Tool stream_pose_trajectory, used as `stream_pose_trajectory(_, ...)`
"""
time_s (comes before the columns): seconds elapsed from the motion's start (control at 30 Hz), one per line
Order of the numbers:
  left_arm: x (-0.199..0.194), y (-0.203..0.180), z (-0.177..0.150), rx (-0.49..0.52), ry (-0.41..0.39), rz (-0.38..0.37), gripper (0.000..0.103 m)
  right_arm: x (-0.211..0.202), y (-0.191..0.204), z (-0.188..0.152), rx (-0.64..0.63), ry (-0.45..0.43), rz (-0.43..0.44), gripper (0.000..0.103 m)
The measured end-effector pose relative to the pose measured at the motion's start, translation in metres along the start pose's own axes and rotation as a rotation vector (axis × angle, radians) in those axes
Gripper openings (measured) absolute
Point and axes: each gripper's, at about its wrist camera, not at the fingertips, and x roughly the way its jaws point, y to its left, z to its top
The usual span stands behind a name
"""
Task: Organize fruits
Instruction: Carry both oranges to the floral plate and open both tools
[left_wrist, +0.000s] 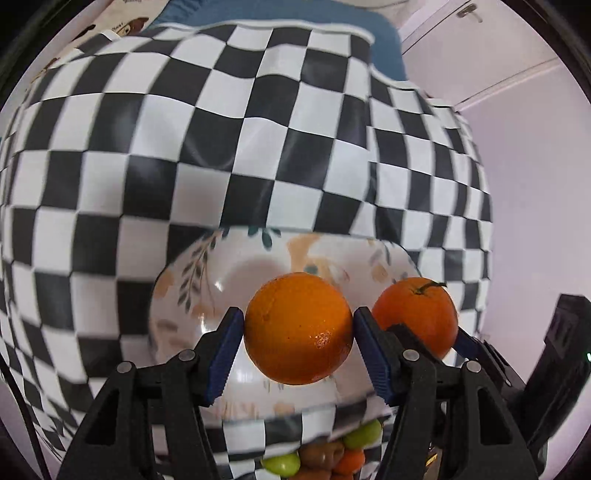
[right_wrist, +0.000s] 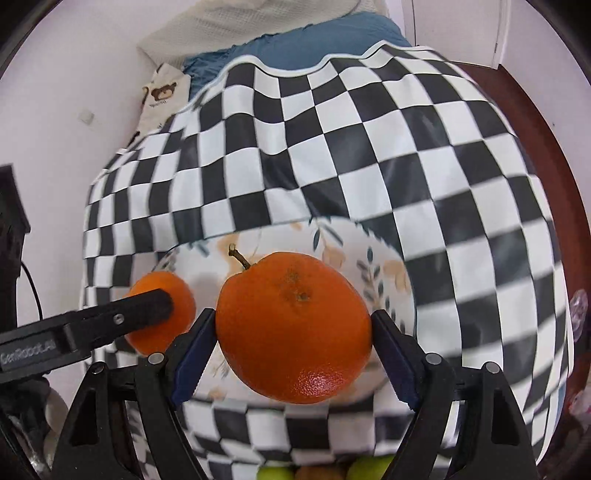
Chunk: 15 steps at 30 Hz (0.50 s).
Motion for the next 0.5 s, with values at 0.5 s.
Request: stream_pose_trajectory(0.5, -0.008, 0.003, 0.02, 0.056, 0.006, 0.12, 0.091, 0.039, -0.023, 0.032, -0.045, 0.088, -0.037, 0.098)
